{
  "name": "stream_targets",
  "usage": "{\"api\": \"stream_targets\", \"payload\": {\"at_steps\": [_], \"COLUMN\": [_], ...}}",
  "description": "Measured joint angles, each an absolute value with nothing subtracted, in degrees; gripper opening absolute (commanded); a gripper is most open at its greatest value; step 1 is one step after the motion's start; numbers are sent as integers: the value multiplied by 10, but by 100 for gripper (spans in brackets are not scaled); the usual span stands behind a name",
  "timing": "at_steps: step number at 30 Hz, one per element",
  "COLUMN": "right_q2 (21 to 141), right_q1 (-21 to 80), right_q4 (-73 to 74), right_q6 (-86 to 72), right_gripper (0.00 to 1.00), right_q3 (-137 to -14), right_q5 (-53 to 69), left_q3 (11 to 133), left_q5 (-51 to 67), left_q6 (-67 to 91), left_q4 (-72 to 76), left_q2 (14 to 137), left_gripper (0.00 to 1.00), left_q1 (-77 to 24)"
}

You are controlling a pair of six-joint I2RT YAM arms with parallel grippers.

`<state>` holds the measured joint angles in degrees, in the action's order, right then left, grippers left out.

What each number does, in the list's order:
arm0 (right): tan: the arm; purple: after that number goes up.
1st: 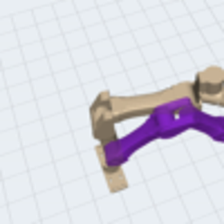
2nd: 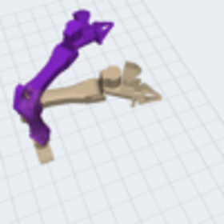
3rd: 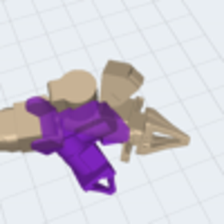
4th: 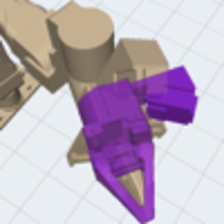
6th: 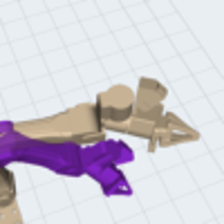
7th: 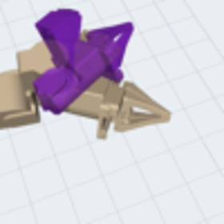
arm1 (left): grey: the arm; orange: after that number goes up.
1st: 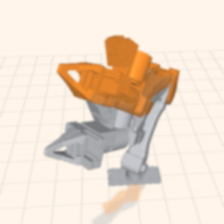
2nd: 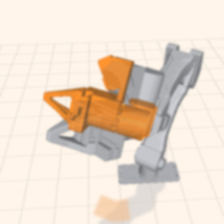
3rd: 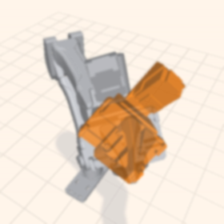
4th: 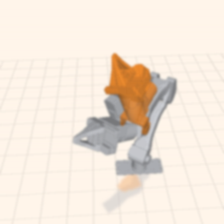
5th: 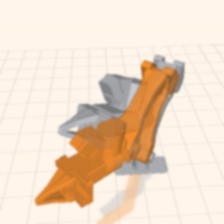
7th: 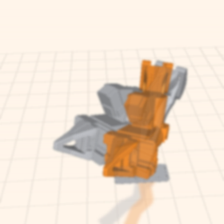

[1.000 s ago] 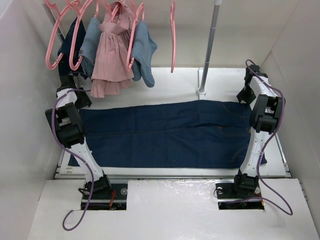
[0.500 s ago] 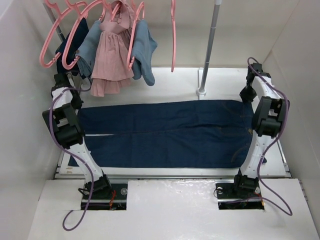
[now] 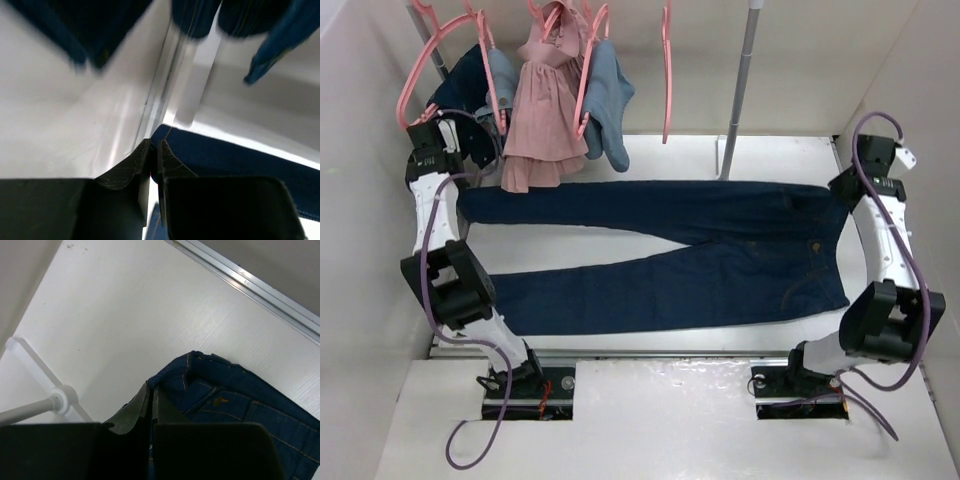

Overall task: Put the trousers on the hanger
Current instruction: Fold the trousers at the center of the board.

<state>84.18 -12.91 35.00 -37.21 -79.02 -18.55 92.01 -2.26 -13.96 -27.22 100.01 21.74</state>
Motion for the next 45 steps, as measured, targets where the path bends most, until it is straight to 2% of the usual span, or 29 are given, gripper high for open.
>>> {"api": "stream_targets", "payload": {"at_steps": [8,15,18,26,32,38,45], "right_q2": [752,561,524,527,471,479,479], "right_q1": [-182,-201,-202,-203,-219,-237,-265], "right_q4": [312,304,299,331,385,453,496], "right_q6": [-383,-391,-398,-429,-467,-516,-542], "right_gripper": [0,0,0,0,0,0,0], "right_q3": [-595,-486,-480,-479,-446,-434,-489], "right_q5": [-146,-147,-148,-154,-171,-185,-205], "left_q3": [769,663,664,705,601,480,513], "left_q5": [-39,-53,-58,-63,-95,-135,-150], "left_q6": [-196,-235,-242,-269,-302,-317,-324], "left_q4": [-262,-281,-283,-305,-292,-300,-312], "left_q2": [895,835,813,759,667,658,658], "left_gripper": [3,5,5,6,6,6,7], "left_q1": [218,220,222,222,222,222,226]}}
